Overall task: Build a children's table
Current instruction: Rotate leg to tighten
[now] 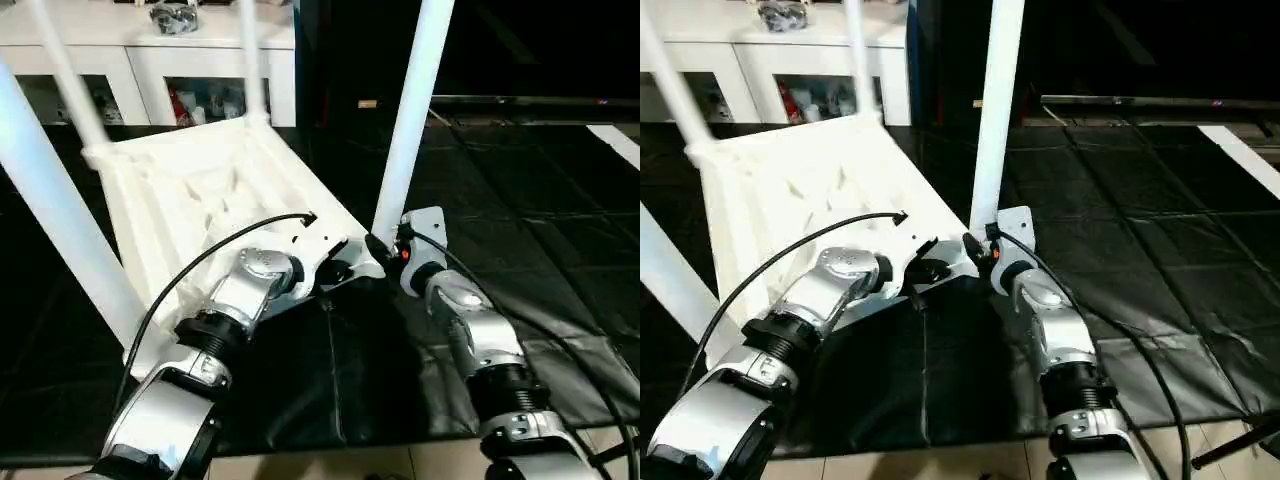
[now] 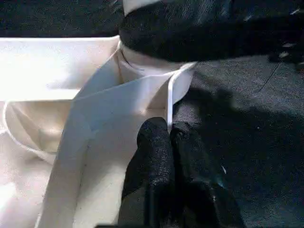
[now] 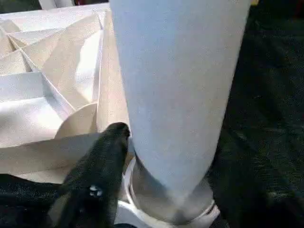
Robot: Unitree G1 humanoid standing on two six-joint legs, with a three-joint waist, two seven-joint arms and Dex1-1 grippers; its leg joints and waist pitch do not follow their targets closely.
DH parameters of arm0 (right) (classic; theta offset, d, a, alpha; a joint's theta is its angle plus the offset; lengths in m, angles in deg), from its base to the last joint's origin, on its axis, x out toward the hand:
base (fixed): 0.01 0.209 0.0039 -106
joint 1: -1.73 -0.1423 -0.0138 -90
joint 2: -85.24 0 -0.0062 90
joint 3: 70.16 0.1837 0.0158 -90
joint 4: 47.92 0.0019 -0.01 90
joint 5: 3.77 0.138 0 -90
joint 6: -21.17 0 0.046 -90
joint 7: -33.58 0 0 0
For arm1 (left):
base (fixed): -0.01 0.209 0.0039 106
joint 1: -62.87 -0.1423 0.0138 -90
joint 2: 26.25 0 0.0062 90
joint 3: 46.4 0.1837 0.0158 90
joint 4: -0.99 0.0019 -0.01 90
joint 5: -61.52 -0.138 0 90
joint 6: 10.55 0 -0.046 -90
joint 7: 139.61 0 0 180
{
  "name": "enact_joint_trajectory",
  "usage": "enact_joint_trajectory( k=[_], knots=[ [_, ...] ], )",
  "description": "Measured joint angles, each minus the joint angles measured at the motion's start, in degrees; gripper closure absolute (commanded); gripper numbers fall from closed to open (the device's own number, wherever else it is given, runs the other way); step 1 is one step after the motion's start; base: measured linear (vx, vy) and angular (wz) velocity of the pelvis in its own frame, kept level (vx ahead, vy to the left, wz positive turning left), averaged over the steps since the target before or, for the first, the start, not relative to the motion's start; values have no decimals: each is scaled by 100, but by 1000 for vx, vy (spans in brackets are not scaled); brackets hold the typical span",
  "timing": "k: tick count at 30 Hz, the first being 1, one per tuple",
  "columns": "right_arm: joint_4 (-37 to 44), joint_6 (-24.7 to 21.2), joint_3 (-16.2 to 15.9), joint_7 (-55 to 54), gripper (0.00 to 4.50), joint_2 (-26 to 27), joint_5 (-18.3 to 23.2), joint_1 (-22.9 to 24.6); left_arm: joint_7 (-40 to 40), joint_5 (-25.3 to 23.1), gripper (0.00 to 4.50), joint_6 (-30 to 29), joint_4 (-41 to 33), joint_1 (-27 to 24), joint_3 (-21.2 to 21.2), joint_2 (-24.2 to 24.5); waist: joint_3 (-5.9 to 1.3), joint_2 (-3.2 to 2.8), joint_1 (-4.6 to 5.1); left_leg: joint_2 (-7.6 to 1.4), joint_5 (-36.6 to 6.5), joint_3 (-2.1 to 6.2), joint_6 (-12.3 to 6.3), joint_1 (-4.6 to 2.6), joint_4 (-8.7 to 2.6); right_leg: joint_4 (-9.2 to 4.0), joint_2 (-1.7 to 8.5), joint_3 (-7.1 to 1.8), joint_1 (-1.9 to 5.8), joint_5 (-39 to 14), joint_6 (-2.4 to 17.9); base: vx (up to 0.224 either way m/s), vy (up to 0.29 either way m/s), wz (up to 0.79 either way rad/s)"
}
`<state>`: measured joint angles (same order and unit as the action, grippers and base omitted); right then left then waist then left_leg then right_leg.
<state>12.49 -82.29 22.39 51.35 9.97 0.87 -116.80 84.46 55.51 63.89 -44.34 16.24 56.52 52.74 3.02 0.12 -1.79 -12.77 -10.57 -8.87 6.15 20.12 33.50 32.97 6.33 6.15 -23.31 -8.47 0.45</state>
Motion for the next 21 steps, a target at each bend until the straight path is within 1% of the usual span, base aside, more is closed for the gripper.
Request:
enact_joint_trajectory(
  k=[1,4,5,6,8,10,12,14,15,16,17,18,20,21],
  knots=[
    [56,16,-18,70,145,-33,0,53,110,-1,450,69,-22,0,71,55,0,1,-5,1,-1,-1,0,-1,-9,8,-3,-8,-3,2,0,0,0,0],
    [244,62,-139,407,138,-187,-5,243,404,-8,450,188,-99,-8,183,201,-1,1,-25,-1,2,-8,0,-6,-58,21,-17,-26,-19,28,35,0,0,0],
    [316,54,-165,584,127,-286,6,295,498,-17,450,225,-115,-9,215,269,-1,1,-38,-6,2,-9,-1,-5,-64,23,-25,-26,-21,28,34,0,0,0],
    [397,39,-196,814,101,-413,32,367,621,-20,450,268,-130,-17,242,320,-1,1,-58,-11,7,-8,-8,-5,-74,22,-34,-27,-25,24,29,0,0,0],
    [522,-8,-197,1287,94,-623,225,494,874,-20,450,376,-201,-46,302,470,-1,1,-89,-16,14,-10,-19,-2,-87,22,-47,-34,-39,23,28,0,0,0],
    [553,-30,-173,1498,68,-699,330,592,997,-37,450,454,-213,-50,337,551,-1,1,-121,-21,14,-13,-19,2,-88,23,-54,-39,-47,23,28,0,0,0],
    [935,-132,-124,2349,53,-1195,787,891,1417,-47,450,795,-235,-69,494,772,-1,0,-192,-20,13,-18,-17,0,-89,18,-55,-50,-45,23,28,0,0,0],
    [1321,-255,-5,3172,39,-1771,1197,1239,1867,-48,450,1235,-213,-119,593,1030,-1,0,-259,-18,12,-29,-17,-3,-86,14,-54,-68,-42,22,27,0,0,0],
    [1515,-344,131,3617,14,-2128,1396,1457,2146,-48,450,1474,-182,-136,618,1192,-1,1,-302,-16,12,-38,-18,-4,-86,12,-54,-81,-38,22,27,0,0,0],
    [1583,-396,243,3817,14,-2300,1494,1542,2288,-48,450,1588,-159,-147,622,1263,-1,2,-313,-15,11,-45,-17,-12,-84,13,-54,-88,-33,22,27,0,0,0],
    [1671,-464,403,4017,7,-2443,1616,1638,2406,-70,450,1774,-88,-124,671,1360,-2,3,-316,-16,11,-48,-16,-16,-80,14,-53,-90,-30,23,27,0,0,0],
    [1757,-502,493,4120,3,-2521,1689,1727,2458,-102,450,1901,-49,-102,722,1396,-3,4,-324,-17,9,-50,-11,-21,-79,14,-53,-90,-23,21,24,0,0,0],
    [1837,-525,603,4258,3,-2598,1809,1850,2533,-140,450,2115,28,-75,791,1421,-3,4,-334,-20,3,-59,-1,-29,-79,15,-50,-92,-12,1,-9,0,0,0],
    [1948,-537,671,4293,3,-2649,1852,1976,2599,-163,450,2245,69,-58,827,1428,-5,1,-359,-20,3,-64,0,-25,-79,14,-45,-91,-10,-1,-12,0,0,0]
  ],
)
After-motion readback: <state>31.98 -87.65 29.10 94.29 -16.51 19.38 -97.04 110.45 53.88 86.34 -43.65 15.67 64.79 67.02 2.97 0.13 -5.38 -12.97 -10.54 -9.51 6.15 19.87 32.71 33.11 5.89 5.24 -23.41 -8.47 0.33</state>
